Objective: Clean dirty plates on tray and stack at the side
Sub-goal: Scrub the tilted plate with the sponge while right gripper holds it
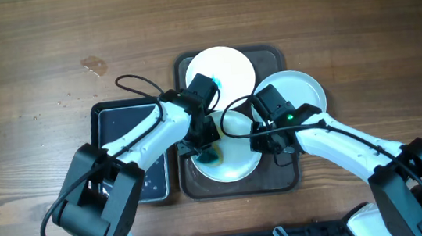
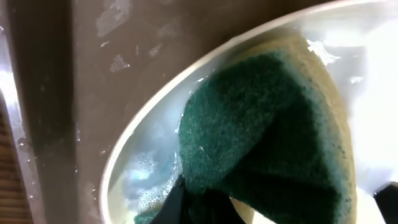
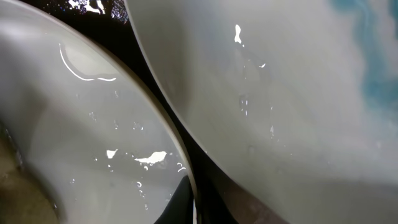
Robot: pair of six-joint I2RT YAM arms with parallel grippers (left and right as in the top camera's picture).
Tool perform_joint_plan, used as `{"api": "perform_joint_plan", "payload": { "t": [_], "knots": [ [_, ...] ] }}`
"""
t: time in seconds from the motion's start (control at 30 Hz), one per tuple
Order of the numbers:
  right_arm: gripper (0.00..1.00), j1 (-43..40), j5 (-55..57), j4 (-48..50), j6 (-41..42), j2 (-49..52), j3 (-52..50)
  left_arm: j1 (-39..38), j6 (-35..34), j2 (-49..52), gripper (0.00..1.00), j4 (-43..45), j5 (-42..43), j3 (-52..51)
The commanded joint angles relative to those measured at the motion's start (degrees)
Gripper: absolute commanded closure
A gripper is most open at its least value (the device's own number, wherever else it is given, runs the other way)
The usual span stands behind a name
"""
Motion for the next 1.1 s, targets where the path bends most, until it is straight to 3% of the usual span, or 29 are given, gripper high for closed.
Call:
{"api": "perform_joint_plan", "payload": {
  "t": [0.0, 0.1, 0.3, 0.53, 1.07],
  "knots": [
    [0.96, -0.5, 4.5, -0.7, -1.3, 1.9, -0.3, 0.5, 0.5, 1.0, 0.96, 8.8, 7.4, -1.3],
    [0.96, -0.5, 4.4, -1.1, -1.4, 1.9, -0.3, -2.7, 0.5, 1.0, 0.96, 15.8, 18.3, -1.3],
    [0.96, -0.5, 4.5, -2.0, -2.8, 1.9, -0.3, -8.7, -3.5, 2.2, 0.96, 20.5, 17.6, -1.3],
    [0.96, -0.5, 4.5, -2.3, -2.8, 1.9, -0.3, -9.4, -4.4, 7.7, 0.96, 21.7, 16.9, -1.3],
    [0.96, -0.5, 4.5, -3.1, -2.8, 1.9, -0.3, -1.7, -4.4, -4.5, 0.96, -4.9, -17.0, -1.0]
  ]
}}
